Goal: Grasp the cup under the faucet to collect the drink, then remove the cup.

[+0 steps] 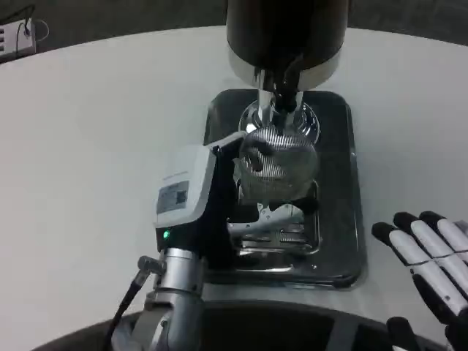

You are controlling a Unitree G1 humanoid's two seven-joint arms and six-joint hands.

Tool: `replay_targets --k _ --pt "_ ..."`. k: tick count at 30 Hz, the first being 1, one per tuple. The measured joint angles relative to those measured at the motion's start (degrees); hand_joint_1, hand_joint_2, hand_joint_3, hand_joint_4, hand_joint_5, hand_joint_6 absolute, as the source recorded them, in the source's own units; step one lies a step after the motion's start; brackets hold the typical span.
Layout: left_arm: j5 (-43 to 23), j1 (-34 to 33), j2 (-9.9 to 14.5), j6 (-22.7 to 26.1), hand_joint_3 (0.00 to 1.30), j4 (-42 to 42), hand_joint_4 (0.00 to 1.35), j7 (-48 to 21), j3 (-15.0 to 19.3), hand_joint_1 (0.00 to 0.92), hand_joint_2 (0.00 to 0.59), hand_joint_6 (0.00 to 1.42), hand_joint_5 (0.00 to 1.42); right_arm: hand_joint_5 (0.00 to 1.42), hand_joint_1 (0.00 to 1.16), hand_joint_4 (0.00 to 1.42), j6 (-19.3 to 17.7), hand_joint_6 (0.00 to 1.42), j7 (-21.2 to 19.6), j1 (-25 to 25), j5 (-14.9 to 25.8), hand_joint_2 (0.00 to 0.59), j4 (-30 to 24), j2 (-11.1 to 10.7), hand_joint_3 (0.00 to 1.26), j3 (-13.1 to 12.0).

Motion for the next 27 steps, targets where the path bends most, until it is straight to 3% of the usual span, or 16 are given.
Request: replay_targets --k 6,9,12,15,17,21,27 --pt "0.0 -0.7 -0.2 0.1 0.98 1.1 0.99 0.4 -1.1 0.805 0.0 1.28 1.05 0.06 0.2 0.06 0.0 0.11 0.0 -0.2 0.3 0.58 0.0 0.0 0.1 -0.6" --pt "0.0 -0.6 -0.1 0.7 0.88 0.7 0.89 0.5 -1.3 0.772 0.0 1.2 0.97 0.07 0.2 0.06 0.0 0.11 0.0 -0.2 0.7 0.58 0.1 0.1 0.1 -0.6" --pt "0.0 -0.1 0.1 1.4 0.74 -0.2 0.7 0.5 -1.5 0.674 0.0 1.06 0.89 0.07 0.2 0.06 0.0 0.11 0.0 -0.3 0.7 0.58 0.2 0.1 0.1 -0.6" --pt "0.0 0.9 0.2 1.9 0.57 -1.1 0.51 0.8 -1.5 0.404 0.038 0.91 0.79 0.07 0.2 0.06 0.0 0.11 0.0 -0.4 0.8 0.58 0.3 0.2 0.1 -0.6" --pt "0.0 1.3 0.2 2.1 0.45 -1.5 0.37 0.8 -1.5 0.312 0.032 0.76 0.69 0.07 0.2 0.06 0.0 0.11 0.0 -0.5 0.9 0.58 0.3 0.2 0.1 -0.5" --pt "0.0 1.8 0.7 2.4 0.24 -2.2 0.13 0.7 -1.6 0.244 0.029 0.44 0.47 0.07 0.2 0.06 0.0 0.11 0.0 -0.6 0.9 0.58 0.3 0.3 0.1 -0.5" --pt "-0.4 1.9 1.2 3.7 0.1 -3.3 0.0 -1.4 -1.6 0.192 0.042 0.33 0.37 0.07 0.2 0.06 0.1 0.11 0.1 -0.6 1.1 0.58 0.3 0.4 0.1 -0.5"
